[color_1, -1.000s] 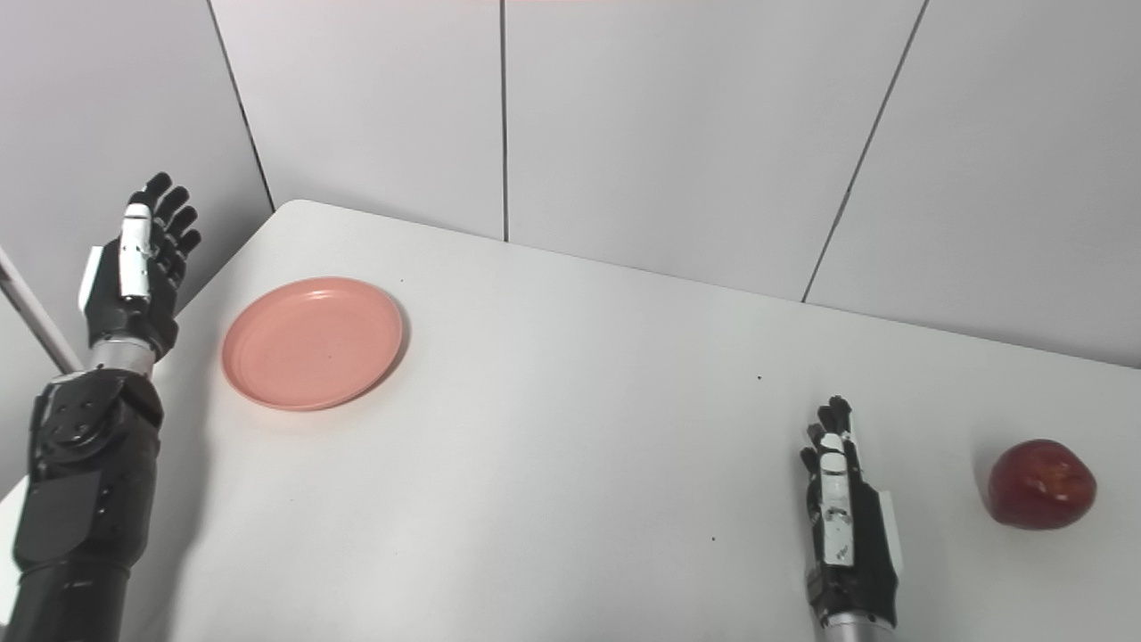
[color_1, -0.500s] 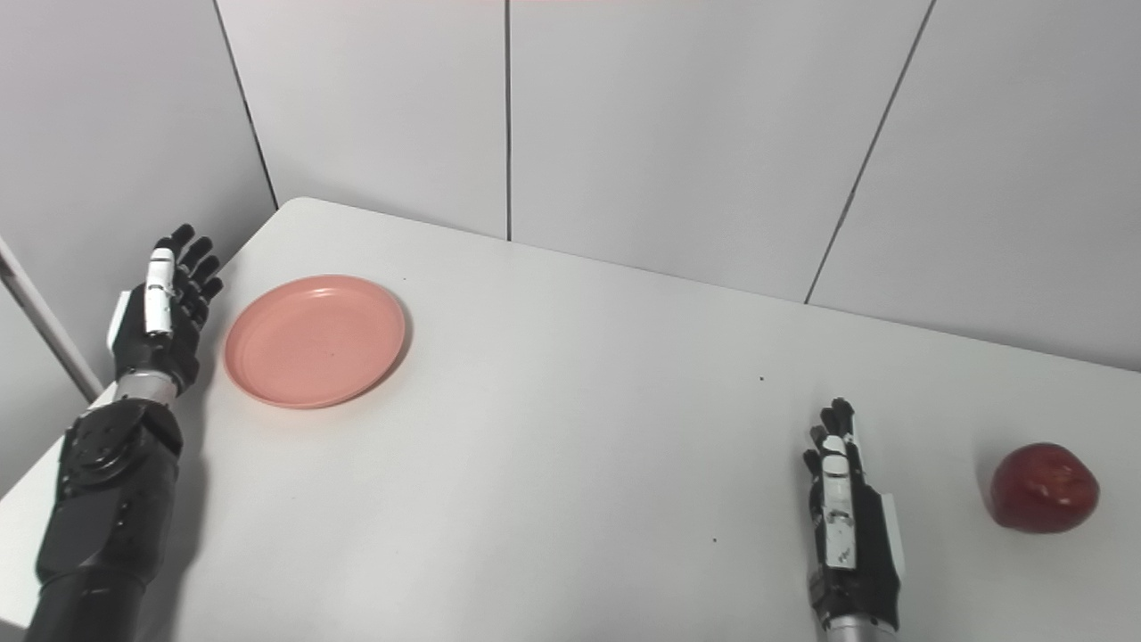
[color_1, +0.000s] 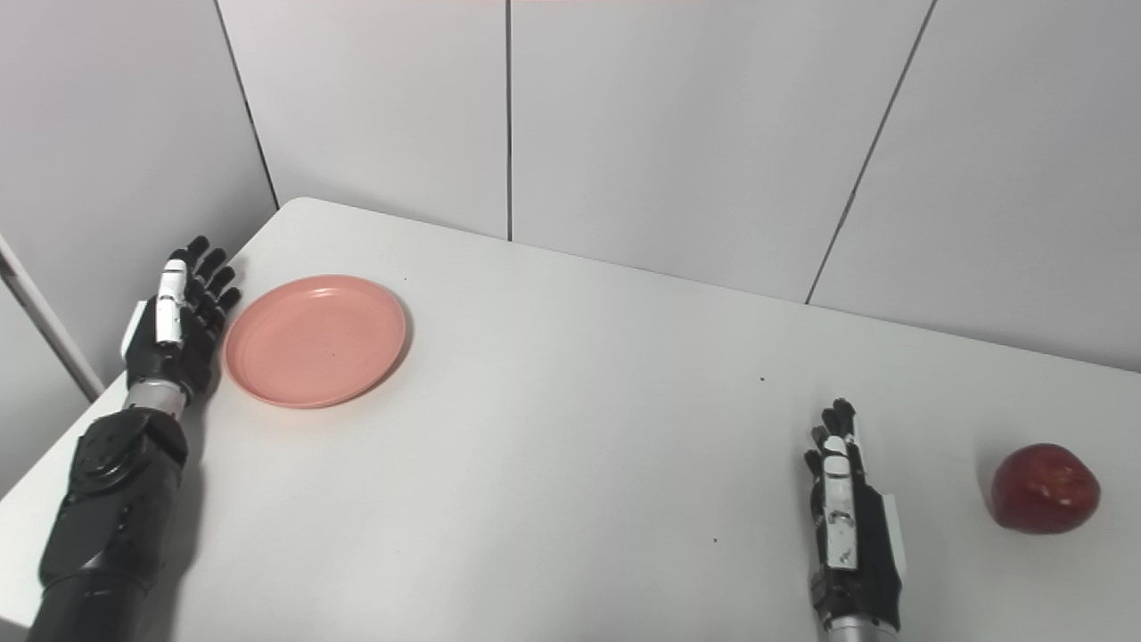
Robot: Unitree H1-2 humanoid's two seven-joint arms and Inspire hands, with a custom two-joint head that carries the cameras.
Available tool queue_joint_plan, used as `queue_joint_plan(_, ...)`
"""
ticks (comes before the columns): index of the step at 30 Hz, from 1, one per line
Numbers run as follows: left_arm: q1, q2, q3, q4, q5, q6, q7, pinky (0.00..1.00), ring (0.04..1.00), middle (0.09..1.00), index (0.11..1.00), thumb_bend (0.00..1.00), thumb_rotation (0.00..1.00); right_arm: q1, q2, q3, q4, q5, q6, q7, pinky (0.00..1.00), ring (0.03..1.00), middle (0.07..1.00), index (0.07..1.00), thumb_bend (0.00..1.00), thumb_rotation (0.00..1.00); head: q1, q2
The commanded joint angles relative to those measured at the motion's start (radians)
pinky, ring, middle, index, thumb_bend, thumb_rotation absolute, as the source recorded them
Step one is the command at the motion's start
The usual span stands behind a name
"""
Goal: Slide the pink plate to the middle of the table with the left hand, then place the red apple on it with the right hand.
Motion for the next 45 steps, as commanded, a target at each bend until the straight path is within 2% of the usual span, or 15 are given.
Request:
queue_joint_plan(1, -0.019, 0.02, -0.001, 0.0, -0.012, -0.024, -0.017, 0.97, 0.967, 0.962, 0.949, 0.31, 1.0, -0.013, -0.005, -0.006, -0.027, 0.009, -0.031, 0.006, 1.0, 1.0, 1.0, 1.0, 0.19, 1.0, 0.0, 0.001)
queue_joint_plan(6, -0.014, 0.015, -0.014, 0.012, 0.005, -0.033, -0.022, 1.0, 0.98, 0.972, 0.958, 0.35, 1.0, -0.011, -0.006, -0.004, -0.03, 0.0, -0.026, 0.001, 1.0, 1.0, 1.0, 1.0, 0.19, 1.0, 0.001, 0.002)
queue_joint_plan(11, -0.012, 0.013, -0.035, 0.041, 0.015, -0.061, -0.034, 1.0, 0.996, 0.985, 0.962, 0.33, 1.0, -0.011, -0.006, -0.004, -0.03, 0.003, -0.028, 0.004, 1.0, 1.0, 1.0, 1.0, 0.21, 1.0, 0.001, 0.003)
queue_joint_plan(17, -0.01, 0.015, -0.054, 0.057, 0.009, -0.057, -0.04, 1.0, 0.988, 0.974, 0.952, 0.37, 1.0, -0.012, -0.004, -0.005, -0.031, 0.003, -0.023, 0.002, 1.0, 1.0, 1.0, 1.0, 0.21, 1.0, 0.0, 0.004)
queue_joint_plan(22, -0.018, 0.014, -0.063, 0.095, 0.005, -0.076, -0.057, 0.99, 0.962, 0.953, 0.936, 0.37, 1.0, -0.013, -0.004, -0.004, -0.033, 0.002, -0.025, 0.002, 1.0, 1.0, 1.0, 1.0, 0.2, 1.0, -0.001, 0.007)
queue_joint_plan(30, -0.009, -0.001, -0.094, 0.066, 0.0, -0.044, -0.069, 0.98, 0.959, 0.957, 0.945, 0.38, 1.0, -0.013, 0.0, -0.006, -0.038, 0.01, -0.018, 0.001, 1.0, 1.0, 1.0, 1.0, 0.2, 1.0, -0.003, 0.007)
queue_joint_plan(45, 0.02, -0.077, -0.145, -0.13, 0.023, 0.091, -0.004, 0.95, 0.943, 0.937, 0.924, 0.34, 1.0, -0.015, 0.0, -0.004, -0.032, 0.004, -0.023, 0.001, 1.0, 1.0, 1.0, 1.0, 0.19, 1.0, -0.009, 0.009)
